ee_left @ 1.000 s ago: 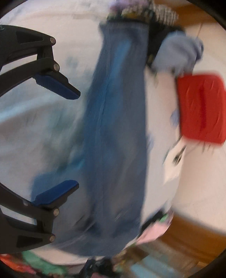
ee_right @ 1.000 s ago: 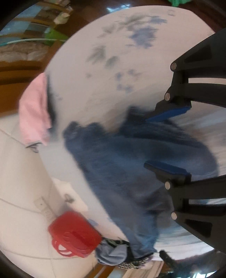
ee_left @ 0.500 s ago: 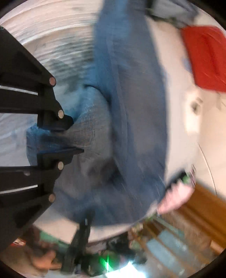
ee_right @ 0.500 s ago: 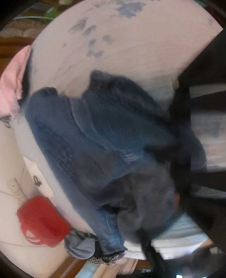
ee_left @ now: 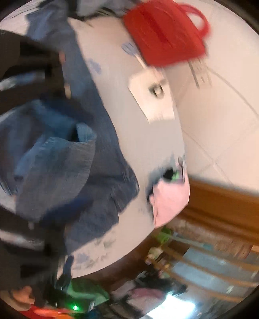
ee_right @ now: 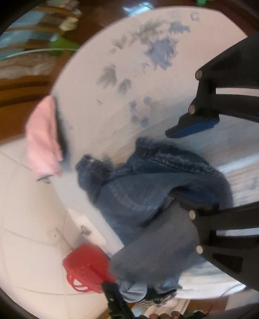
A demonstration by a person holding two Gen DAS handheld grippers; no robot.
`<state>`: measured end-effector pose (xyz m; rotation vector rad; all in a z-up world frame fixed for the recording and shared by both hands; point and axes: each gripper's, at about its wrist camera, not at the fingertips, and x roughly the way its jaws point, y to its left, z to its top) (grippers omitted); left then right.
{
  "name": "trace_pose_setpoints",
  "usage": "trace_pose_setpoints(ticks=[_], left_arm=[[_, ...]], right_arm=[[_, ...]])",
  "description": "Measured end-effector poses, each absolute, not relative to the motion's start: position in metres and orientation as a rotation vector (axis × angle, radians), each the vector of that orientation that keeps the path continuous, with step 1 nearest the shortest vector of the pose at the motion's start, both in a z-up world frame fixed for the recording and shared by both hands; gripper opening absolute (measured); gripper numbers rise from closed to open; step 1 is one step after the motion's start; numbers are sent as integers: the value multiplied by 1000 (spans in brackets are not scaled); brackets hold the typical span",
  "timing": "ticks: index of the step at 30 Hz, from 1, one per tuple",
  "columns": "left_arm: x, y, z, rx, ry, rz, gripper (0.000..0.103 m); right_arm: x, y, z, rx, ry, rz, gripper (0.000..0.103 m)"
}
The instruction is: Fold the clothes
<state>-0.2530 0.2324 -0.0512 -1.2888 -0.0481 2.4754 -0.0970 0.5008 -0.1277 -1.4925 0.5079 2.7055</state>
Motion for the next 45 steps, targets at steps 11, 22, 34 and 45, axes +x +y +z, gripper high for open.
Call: trace_pose_setpoints(ticks=[11, 22, 34, 45], left_arm=[[-164, 137, -149, -1591, -212, 2588, 97], [-140, 199, -217, -1777, -23, 2495, 63], [-99, 70, -102, -1627, 11, 2768, 3], [-80, -185, -89, -2032, 16, 3139, 3]], right_arm=[[-87, 471, -146, -1680, 542, 2724, 55], [-95, 503, -161, -1628, 642, 2600, 72], [-117, 480, -167, -1691, 672, 2664, 82], [-116, 483, -141, -1558, 794, 2716, 82]])
